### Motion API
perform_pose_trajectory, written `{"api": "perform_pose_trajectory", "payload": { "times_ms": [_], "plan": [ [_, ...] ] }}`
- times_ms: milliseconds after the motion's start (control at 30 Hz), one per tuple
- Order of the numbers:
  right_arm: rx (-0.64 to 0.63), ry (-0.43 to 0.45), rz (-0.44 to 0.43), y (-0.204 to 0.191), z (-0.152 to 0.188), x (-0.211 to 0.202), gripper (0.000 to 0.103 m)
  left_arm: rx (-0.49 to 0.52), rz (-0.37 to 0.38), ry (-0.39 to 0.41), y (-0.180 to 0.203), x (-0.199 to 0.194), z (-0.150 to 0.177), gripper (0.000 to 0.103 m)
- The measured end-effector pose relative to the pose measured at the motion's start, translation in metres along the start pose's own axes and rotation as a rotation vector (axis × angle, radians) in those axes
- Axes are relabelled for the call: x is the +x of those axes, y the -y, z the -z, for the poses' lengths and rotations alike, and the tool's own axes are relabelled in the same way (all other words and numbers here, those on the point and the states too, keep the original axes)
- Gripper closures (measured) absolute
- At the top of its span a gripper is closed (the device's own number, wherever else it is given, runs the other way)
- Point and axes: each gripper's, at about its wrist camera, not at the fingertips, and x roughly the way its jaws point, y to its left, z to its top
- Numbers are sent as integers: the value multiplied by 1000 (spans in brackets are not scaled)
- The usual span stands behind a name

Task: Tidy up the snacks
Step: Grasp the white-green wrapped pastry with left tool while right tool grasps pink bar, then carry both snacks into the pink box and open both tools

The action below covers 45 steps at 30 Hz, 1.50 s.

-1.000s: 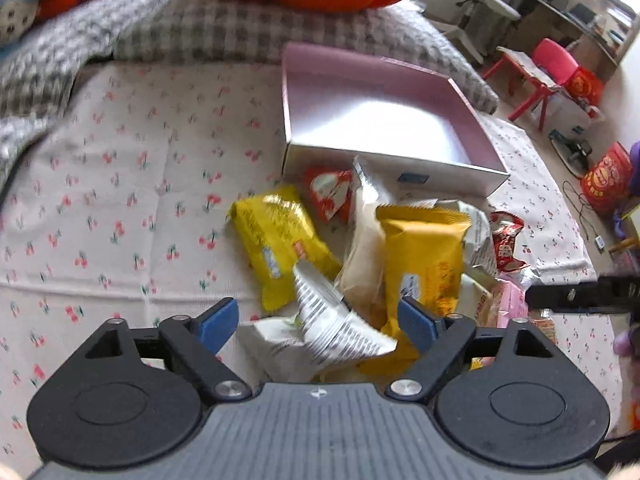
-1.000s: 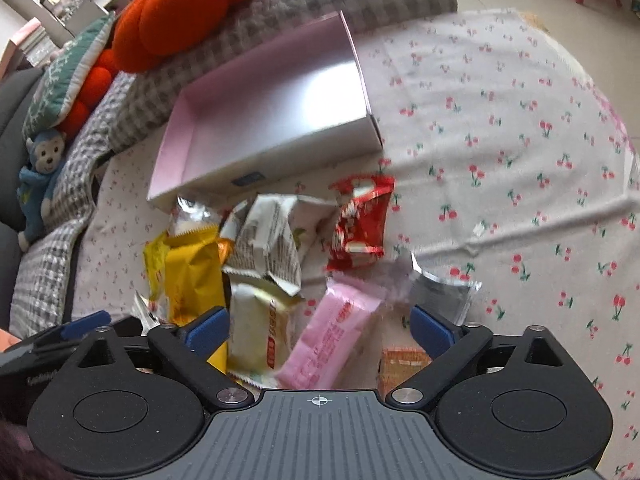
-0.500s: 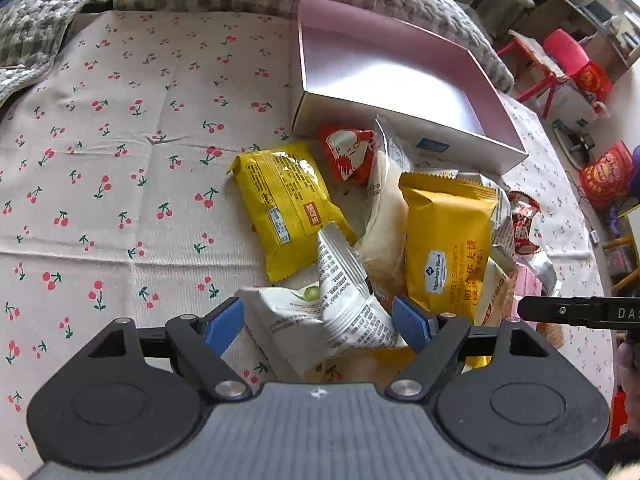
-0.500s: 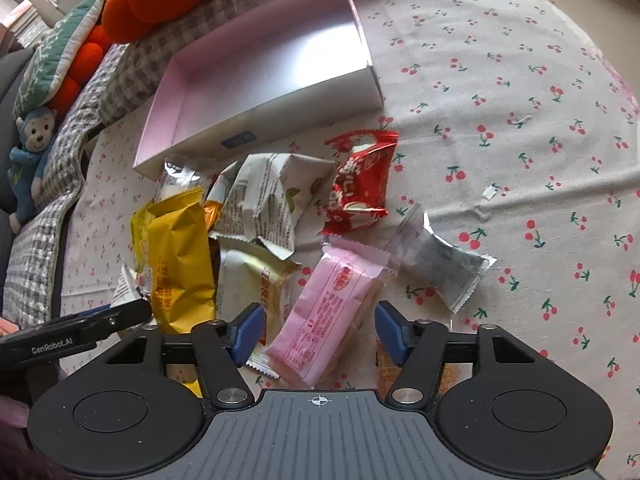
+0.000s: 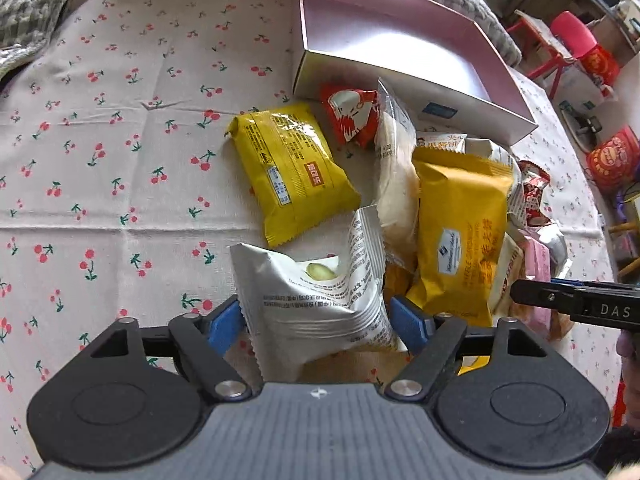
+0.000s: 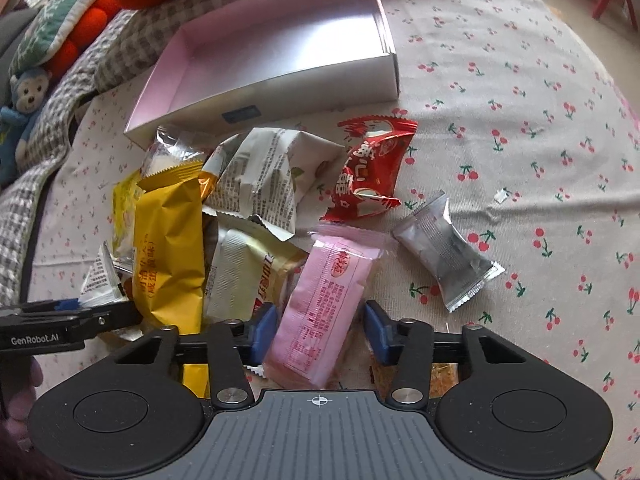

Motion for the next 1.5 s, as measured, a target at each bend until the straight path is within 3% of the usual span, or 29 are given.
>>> {"api": "perform_pose_trajectory", "payload": {
  "times_ms": [200,267,567,1133,1200,1233,1267,1367,1500],
  "plan": [
    [-13,16,3,-2,1,-1,67,-20,-11,26,-3,-7,2,39],
    [-17,24,3,-2,2,-4,70,-22,0,41,-6,-12,2,49],
    [1,44,-5,4,0,-12,71,-45,-5,50,-11,-19,2,56],
    [67,138,-58,10,-19,-44,72,-68,-2,186,2,-49,-19,58],
    [79,157,-70,10,-27,-50,75,-72,4,209,5,-53,-25,58],
    [84,162,-81,10,-31,-51,89,-72,6,218,6,-55,-28,58],
    [93,164,-97,10,-35,-53,91,-74,6,227,8,-55,-31,58],
    [76,158,-104,5,-48,-51,90,-86,4,239,14,-51,-39,58],
    [58,85,-56,-2,-52,-37,78,-85,16,226,21,-44,-43,57]
  ]
}}
